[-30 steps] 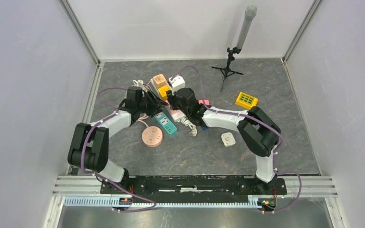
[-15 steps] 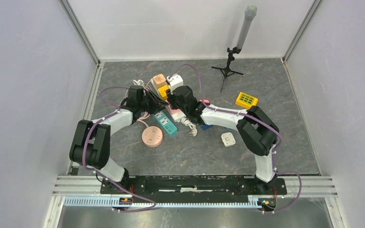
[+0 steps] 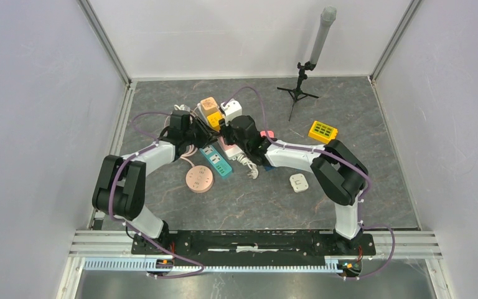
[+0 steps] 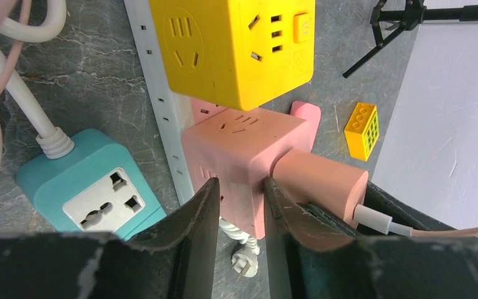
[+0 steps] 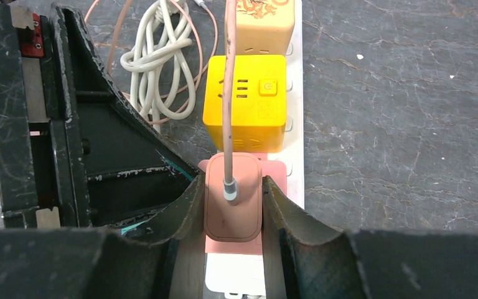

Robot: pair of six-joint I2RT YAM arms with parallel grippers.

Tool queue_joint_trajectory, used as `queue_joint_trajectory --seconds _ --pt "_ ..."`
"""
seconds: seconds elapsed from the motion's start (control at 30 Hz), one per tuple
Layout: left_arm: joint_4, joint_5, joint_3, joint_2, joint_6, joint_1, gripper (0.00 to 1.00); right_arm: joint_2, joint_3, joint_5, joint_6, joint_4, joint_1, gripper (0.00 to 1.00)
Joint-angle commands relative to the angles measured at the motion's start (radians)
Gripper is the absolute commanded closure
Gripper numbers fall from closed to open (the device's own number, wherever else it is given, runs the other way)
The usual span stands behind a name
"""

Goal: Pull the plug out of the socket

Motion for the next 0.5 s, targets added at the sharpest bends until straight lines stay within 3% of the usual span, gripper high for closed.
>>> queue_joint_trajectory --seconds 0.0,0.47 --pt "-0.222 -0.161 -0.041 0.084 0.053 0.0 0.64 -0.117 -0.017 -0.002 -0.024 0.215 0.008 1.0" --pt "-0.238 -0.175 -0.06 0.112 0.075 -0.001 0.69 -0.159 -0.013 -0.014 0.023 0.221 0.0 1.0"
